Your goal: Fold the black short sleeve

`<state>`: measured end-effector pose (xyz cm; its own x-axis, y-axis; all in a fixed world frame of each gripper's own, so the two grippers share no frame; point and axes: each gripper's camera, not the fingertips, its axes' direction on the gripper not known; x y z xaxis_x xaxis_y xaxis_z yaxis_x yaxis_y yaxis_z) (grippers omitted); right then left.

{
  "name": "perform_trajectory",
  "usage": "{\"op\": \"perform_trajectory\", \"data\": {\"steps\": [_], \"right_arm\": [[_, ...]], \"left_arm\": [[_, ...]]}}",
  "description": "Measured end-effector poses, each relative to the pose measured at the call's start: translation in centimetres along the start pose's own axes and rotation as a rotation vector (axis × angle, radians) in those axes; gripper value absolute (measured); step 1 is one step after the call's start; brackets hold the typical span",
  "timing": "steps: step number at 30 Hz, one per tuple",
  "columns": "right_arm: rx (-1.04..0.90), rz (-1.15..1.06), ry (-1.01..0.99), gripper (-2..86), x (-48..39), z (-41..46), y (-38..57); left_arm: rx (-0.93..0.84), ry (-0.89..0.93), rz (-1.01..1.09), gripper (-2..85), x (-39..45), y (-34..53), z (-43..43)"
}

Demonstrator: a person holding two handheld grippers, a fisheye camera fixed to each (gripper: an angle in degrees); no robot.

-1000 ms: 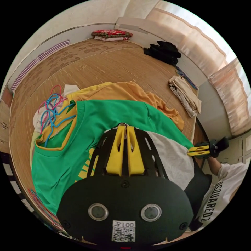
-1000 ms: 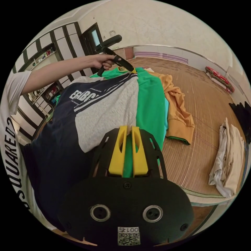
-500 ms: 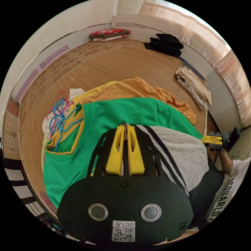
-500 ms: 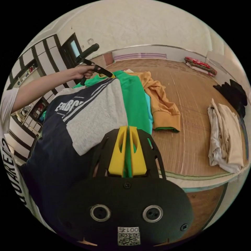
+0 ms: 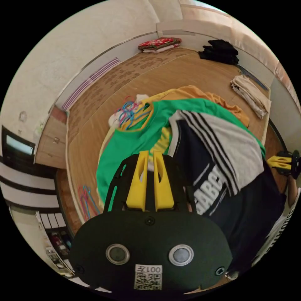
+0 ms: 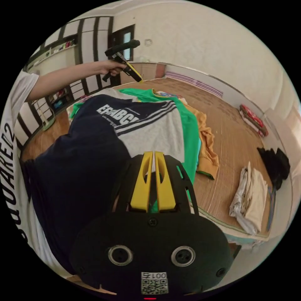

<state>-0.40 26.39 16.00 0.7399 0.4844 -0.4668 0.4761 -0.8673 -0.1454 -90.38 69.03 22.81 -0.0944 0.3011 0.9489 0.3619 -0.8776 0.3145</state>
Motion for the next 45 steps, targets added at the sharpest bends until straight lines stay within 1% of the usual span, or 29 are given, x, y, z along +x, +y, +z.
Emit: {"op": "perform_trajectory", "data": {"steps": [2,3,5,7,8,9,10,11,13,15,17,18,20,21,24,26,27,31,33,35,36,38,39,41,42,44,45], "right_arm": [[-0.038,-0.120,0.006,0.9,-3.2,-0.1,-1.7],[-0.050,-0.150,0.012,1.1,-4.0,-0.1,-2.2],[-0.085,-0.262,0.045,1.7,-6.7,0.1,-4.2],[-0.083,-0.333,0.046,2.5,-8.5,0.3,-6.3],[-0.075,-0.370,0.023,3.2,-9.5,0.4,-8.0],[-0.069,-0.386,0.005,3.6,-10.0,0.6,-9.0],[-0.054,-0.409,-0.038,4.8,-10.9,0.9,-11.1],[-0.042,-0.421,-0.078,6.4,-11.7,1.3,-13.4],[-0.020,-0.423,-0.125,8.6,-13.0,2.2,-17.2],[0.000,-0.413,-0.174,10.3,-14.4,3.3,-21.1],[0.004,-0.391,-0.234,12.1,-16.5,5.1,-26.3],[-0.004,-0.389,-0.241,12.4,-17.2,5.7,-27.6],[-0.064,-0.372,-0.241,13.4,-20.0,8.6,-31.9],[-0.080,-0.369,-0.240,13.4,-20.7,9.4,-32.8],[-0.196,-0.363,-0.182,12.5,-24.3,13.9,-35.7],[-0.310,-0.377,-0.081,9.0,-26.1,17.1,-36.3],[-0.325,-0.366,-0.067,8.2,-26.2,17.4,-36.4],[-0.140,-0.217,-0.091,5.6,-23.9,13.7,-35.2],[-0.062,-0.133,-0.120,5.0,-21.9,11.8,-34.0],[-0.014,-0.034,-0.184,4.1,-19.0,10.4,-32.2],[-0.010,-0.014,-0.203,3.9,-18.4,10.2,-31.7],[-0.031,0.047,-0.245,3.4,-16.2,10.1,-29.7],[-0.038,0.058,-0.251,3.4,-15.8,10.1,-29.2],[-0.067,0.043,-0.282,4.1,-15.0,10.3,-27.5],[-0.080,0.030,-0.285,4.4,-15.0,10.4,-27.2],[-0.136,-0.008,-0.243,6.4,-15.3,10.1,-26.3],[-0.143,-0.015,-0.230,6.8,-15.4,9.8,-26.2]], "left_arm": [[-0.038,-0.085,-0.049,3.8,0.1,7.1,-1.2],[-0.050,-0.109,-0.071,4.0,0.1,9.1,-1.4],[-0.080,-0.178,-0.170,4.7,-0.3,17.0,-1.8],[-0.116,-0.188,-0.265,4.8,-0.7,22.5,-1.4],[-0.134,-0.130,-0.318,4.3,-0.8,25.7,-0.9],[-0.136,-0.091,-0.347,4.0,-0.9,27.1,-0.6],[-0.117,-0.009,-0.398,3.3,-0.7,29.6,-0.1],[-0.063,0.062,-0.431,2.6,-0.4,31.6,0.1],[0.033,0.105,-0.450,1.2,0.6,33.4,0.0],[0.103,0.121,-0.442,-0.3,1.8,34.2,-0.2],[0.138,0.079,-0.432,-0.6,3.3,34.5,-0.6],[0.138,0.062,-0.431,-0.7,3.7,34.5,-0.7],[0.111,-0.043,-0.432,-0.7,5.1,35.0,-1.1],[0.105,-0.065,-0.439,-0.6,5.4,35.2,-1.2],[0.107,-0.132,-0.472,-0.1,6.6,37.0,-1.8],[0.119,-0.152,-0.483,1.7,6.9,38.9,-2.3],[0.121,-0.155,-0.482,2.4,6.9,39.4,-2.5],[0.156,-0.178,-0.478,4.0,6.2,42.4,-3.6],[0.189,-0.167,-0.467,4.1,5.8,42.9,-3.9],[0.279,-0.109,-0.451,4.2,5.2,43.2,-4.4],[0.302,-0.091,-0.447,4.3,5.1,43.2,-4.4],[0.369,0.001,-0.417,5.6,4.4,43.0,-4.0],[0.372,0.028,-0.402,6.1,4.3,42.8,-3.8],[0.347,0.106,-0.285,7.7,4.6,41.5,-2.4],[0.342,0.110,-0.246,7.9,4.9,41.3,-2.1],[0.311,0.137,-0.138,7.6,6.3,40.7,-1.2],[0.299,0.147,-0.121,7.5,6.5,40.7,-1.1]]}}
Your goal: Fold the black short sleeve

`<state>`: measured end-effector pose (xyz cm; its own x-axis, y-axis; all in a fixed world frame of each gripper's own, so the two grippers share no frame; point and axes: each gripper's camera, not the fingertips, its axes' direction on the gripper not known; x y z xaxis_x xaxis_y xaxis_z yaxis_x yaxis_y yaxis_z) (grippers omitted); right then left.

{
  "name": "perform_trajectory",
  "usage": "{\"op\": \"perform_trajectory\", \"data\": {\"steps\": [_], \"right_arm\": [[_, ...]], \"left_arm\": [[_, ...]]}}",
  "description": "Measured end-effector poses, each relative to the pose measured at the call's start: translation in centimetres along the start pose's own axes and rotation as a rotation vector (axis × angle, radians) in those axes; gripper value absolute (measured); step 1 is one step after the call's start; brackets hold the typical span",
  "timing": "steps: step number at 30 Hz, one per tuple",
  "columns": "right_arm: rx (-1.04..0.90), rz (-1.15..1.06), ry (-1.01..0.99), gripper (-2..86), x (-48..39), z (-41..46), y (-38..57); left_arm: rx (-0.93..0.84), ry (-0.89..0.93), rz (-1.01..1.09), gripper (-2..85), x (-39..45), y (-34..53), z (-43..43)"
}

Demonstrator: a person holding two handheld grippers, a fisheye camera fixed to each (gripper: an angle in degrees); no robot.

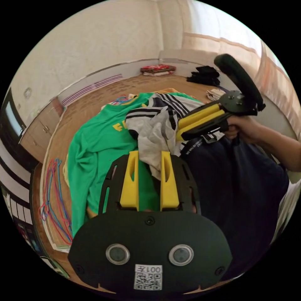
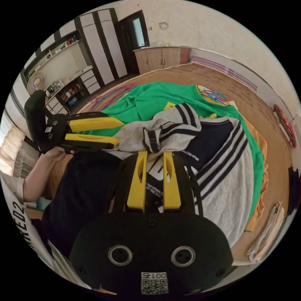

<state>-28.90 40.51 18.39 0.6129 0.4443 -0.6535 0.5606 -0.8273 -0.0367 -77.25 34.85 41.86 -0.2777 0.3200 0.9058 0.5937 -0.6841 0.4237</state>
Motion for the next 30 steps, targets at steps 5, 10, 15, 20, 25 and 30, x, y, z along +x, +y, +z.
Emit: {"op": "perform_trajectory", "data": {"steps": [5,10,15,20,25,30], "right_arm": [[0.058,-0.098,0.115,9.9,-1.8,-3.7,0.6],[0.002,-0.307,0.156,12.9,-5.0,-2.7,-1.5],[-0.053,-0.414,0.162,4.8,-7.3,-0.2,-4.9],[0.086,-0.491,0.142,2.2,-11.2,-2.1,-10.3],[0.200,-0.663,0.213,1.8,-17.2,-1.9,-16.2],[0.240,-0.888,0.340,1.8,-24.9,-0.1,-20.7]], "left_arm": [[-0.007,-0.016,-0.001,1.6,0.6,2.0,-0.4],[0.017,0.005,-0.027,-0.5,-0.7,3.5,-2.7],[0.048,-0.096,-0.063,-0.8,-2.6,5.4,-5.8],[0.058,-0.268,-0.180,-0.9,-5.9,8.2,-8.9],[0.096,-0.271,-0.432,-0.6,-9.4,11.9,-10.6],[0.108,-0.330,-0.571,1.7,-11.0,15.5,-11.6]]}}
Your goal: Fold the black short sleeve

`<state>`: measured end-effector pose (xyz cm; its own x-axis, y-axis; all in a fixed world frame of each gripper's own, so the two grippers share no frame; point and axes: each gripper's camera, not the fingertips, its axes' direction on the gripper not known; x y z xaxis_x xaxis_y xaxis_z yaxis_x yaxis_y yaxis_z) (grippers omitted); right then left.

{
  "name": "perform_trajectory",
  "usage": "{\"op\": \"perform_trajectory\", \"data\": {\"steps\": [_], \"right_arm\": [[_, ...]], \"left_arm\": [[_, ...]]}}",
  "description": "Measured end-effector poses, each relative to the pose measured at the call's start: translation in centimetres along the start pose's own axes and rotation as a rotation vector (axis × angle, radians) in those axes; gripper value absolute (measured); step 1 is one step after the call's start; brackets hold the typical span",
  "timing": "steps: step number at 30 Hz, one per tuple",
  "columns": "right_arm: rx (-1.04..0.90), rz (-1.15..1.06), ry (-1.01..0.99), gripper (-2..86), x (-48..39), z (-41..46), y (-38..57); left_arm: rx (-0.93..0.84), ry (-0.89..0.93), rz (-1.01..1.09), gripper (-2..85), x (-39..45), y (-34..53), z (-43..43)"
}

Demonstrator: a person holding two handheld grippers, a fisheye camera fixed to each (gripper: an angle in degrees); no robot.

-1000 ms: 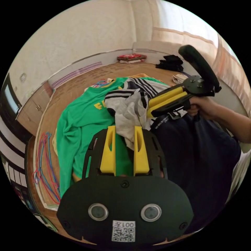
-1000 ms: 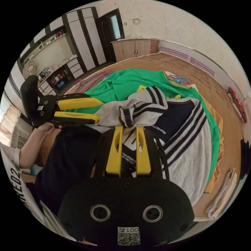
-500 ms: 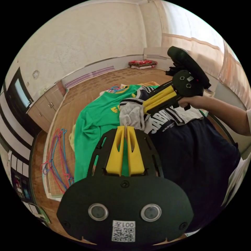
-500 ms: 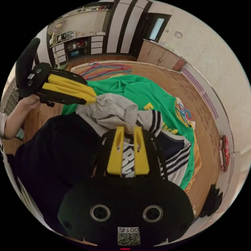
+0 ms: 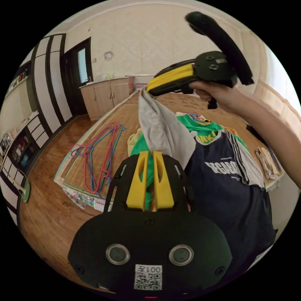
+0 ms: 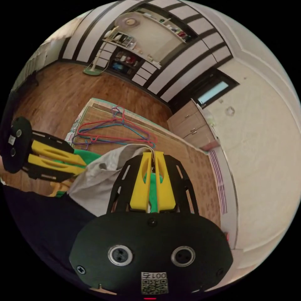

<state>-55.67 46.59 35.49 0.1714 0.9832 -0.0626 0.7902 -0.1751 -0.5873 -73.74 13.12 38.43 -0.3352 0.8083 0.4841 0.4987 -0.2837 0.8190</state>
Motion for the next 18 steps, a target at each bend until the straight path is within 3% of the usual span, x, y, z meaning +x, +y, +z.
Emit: {"op": "perform_trajectory", "data": {"steps": [7,12,18], "right_arm": [[-0.069,-0.256,0.054,1.7,-3.6,1.2,-6.9],[-0.108,-0.244,0.026,1.8,-2.8,1.2,-7.8],[-0.086,-0.174,-0.018,1.8,-1.6,-0.2,-7.6]], "left_arm": [[0.072,0.085,-0.058,4.0,-3.0,1.2,-1.8],[0.179,0.155,-0.033,4.3,-3.9,0.8,-3.9],[0.109,0.106,0.041,1.3,-3.7,-0.7,-1.9]]}}
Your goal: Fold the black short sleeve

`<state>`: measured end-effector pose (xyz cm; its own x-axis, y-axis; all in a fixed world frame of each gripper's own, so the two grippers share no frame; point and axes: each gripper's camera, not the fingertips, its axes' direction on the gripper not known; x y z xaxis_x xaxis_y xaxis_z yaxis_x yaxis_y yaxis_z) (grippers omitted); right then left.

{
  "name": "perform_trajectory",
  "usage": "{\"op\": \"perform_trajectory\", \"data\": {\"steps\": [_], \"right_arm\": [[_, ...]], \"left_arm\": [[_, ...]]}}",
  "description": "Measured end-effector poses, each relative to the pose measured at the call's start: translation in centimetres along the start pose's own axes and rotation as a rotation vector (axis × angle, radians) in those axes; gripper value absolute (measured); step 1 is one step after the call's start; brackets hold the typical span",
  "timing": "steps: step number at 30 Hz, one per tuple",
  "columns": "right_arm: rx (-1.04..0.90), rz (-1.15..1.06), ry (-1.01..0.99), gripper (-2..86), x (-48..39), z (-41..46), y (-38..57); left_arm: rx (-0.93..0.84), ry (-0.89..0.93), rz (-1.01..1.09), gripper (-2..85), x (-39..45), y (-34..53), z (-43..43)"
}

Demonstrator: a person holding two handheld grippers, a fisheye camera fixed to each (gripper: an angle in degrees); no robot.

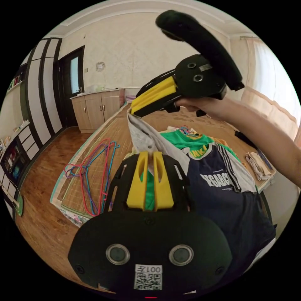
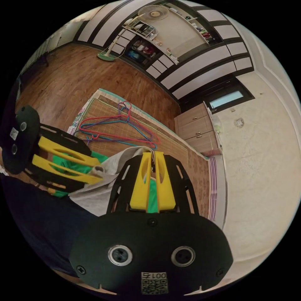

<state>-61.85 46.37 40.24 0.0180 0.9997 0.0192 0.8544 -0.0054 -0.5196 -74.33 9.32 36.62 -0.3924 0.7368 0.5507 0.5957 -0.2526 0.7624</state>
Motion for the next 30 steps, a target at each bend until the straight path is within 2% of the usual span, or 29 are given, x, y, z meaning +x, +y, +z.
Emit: {"op": "perform_trajectory", "data": {"steps": [6,12,18,24,30], "right_arm": [[-0.035,0.007,0.053,1.9,1.2,-0.2,1.9],[0.049,0.022,-0.050,2.2,2.7,-2.2,3.0],[0.047,-0.026,0.006,2.2,2.0,-5.8,7.7],[0.021,0.115,-0.045,2.2,-0.9,-10.7,18.0],[-0.118,0.184,-0.193,2.3,-9.3,-10.1,26.0]], "left_arm": [[0.085,-0.023,-0.020,-0.8,0.0,1.5,-3.7],[0.099,-0.010,-0.005,-1.0,1.0,3.5,-5.6],[0.116,-0.013,0.245,-0.9,5.6,4.5,-6.1],[0.094,0.116,0.574,-0.9,11.7,6.1,-5.8],[-0.124,0.255,0.861,-0.9,17.5,10.4,-2.3]]}}
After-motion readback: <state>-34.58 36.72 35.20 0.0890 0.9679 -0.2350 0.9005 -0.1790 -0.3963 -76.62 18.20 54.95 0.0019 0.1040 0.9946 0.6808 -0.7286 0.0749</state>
